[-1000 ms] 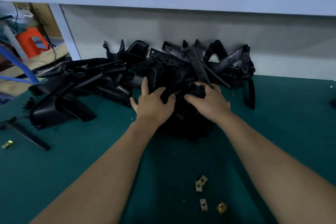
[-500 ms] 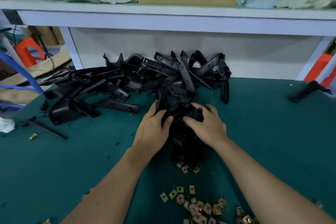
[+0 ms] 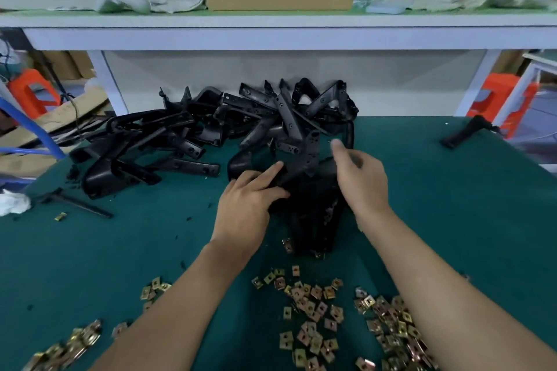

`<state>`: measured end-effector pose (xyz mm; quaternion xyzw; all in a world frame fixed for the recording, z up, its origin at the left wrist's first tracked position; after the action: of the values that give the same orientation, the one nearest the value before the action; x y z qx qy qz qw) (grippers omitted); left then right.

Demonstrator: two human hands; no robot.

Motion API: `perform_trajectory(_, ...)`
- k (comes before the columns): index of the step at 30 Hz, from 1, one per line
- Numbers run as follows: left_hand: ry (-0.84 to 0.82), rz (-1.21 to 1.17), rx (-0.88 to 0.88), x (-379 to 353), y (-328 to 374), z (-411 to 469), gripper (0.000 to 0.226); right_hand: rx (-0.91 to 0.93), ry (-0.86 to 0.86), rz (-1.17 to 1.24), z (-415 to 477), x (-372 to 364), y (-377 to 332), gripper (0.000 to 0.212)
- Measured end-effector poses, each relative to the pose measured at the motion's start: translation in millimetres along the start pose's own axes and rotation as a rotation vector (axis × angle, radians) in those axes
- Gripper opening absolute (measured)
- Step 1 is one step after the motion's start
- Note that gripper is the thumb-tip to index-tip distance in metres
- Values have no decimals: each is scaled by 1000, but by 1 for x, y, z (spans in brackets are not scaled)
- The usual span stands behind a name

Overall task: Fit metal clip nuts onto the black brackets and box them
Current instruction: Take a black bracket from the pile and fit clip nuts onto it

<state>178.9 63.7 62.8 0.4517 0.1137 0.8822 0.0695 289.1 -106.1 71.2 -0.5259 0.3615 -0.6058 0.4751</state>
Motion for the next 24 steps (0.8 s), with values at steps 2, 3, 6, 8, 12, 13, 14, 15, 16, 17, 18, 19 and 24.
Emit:
perform_trajectory(2, 23, 30, -71, 0, 7, -4, 53, -19, 73, 138, -5, 12, -11, 47)
perform_trajectory(3, 22, 43, -94, 0, 10, -6, 49, -41, 14, 143, -6, 12, -12, 44)
perform_trajectory(6, 32, 57, -106, 1, 14, -10, 41, -153, -211, 229, -17, 1, -11, 25)
perform_trajectory(8, 72, 44, -91, 5, 13, -14, 41, -186, -208, 347, -22, 4, -7, 41)
perform_trajectory(12, 373, -322, 201, 25, 8, -32, 50, -165, -102, 575, -36, 15, 2, 40)
perform_trajectory(13, 414, -569, 361, 25, 3, -37, 61, -166, -106, 641, -42, 14, 4, 39)
perform_trajectory(14, 371, -903, 525, 17, 2, -40, 68, -161, -138, 678, -48, 11, 5, 38)
perform_trajectory(15, 246, -1273, 650, 4, 8, -39, 69, -147, -191, 693, -55, 5, 5, 38)
perform_trajectory(16, 79, -1565, 730, -12, 17, -39, 67, -131, -253, 684, -63, 0, 4, 36)
perform_trajectory(17, -77, -1717, 768, -23, 25, -39, 64, -107, -315, 660, -71, -6, 4, 35)
perform_trajectory(18, -195, -1761, 774, -29, 30, -40, 61, -84, -377, 640, -78, -11, 3, 33)
perform_trajectory(19, -251, -1778, 769, -33, 31, -42, 58, -66, -429, 629, -83, -15, 4, 32)
perform_trajectory(24, -221, -1873, 928, -45, 7, -54, 36, 120, -450, 238, -84, -2, 11, 12)
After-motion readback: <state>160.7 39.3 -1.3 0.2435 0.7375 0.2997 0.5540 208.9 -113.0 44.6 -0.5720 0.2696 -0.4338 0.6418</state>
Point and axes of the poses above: each hand's wrist, its own z-axis towards the middle knuckle, its own x-axis out of the back of the hand, y = z × x, the point moved 6 cm from there along z, towards the middle knuckle, and after that the axes turned 5 degrees about x, right-handed, at the moved point
